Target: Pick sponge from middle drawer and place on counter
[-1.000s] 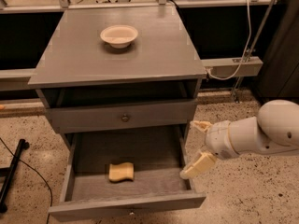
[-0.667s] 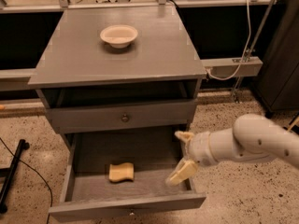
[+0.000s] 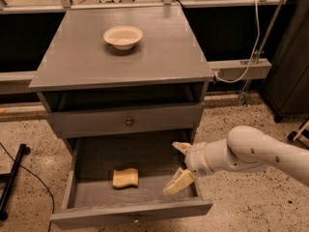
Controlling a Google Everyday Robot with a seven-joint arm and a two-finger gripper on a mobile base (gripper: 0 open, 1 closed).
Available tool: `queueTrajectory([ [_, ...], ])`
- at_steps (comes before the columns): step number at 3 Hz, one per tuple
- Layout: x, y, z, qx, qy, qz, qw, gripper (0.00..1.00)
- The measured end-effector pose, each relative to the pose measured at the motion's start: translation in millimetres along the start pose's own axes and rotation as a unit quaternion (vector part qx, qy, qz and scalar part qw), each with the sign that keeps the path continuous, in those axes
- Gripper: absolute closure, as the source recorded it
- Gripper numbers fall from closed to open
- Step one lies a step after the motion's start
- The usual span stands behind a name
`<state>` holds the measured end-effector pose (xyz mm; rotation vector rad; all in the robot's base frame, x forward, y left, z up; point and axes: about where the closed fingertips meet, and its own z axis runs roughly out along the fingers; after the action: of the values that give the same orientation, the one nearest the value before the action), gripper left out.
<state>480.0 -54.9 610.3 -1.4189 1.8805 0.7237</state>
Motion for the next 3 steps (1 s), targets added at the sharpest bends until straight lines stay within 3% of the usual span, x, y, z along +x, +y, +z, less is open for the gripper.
queueTrajectory([
  [1, -14.3, -4.3, 20.1, -0.008, -0.05, -0.058, 0.997, 0.0],
  [2, -31.3, -17.2, 50.8, -0.002, -0.105, -0.126, 0.9865, 0.0],
  [3, -27.1, -43.4, 93.1, 0.011, -0.111, -0.148, 0.9827, 0.0],
])
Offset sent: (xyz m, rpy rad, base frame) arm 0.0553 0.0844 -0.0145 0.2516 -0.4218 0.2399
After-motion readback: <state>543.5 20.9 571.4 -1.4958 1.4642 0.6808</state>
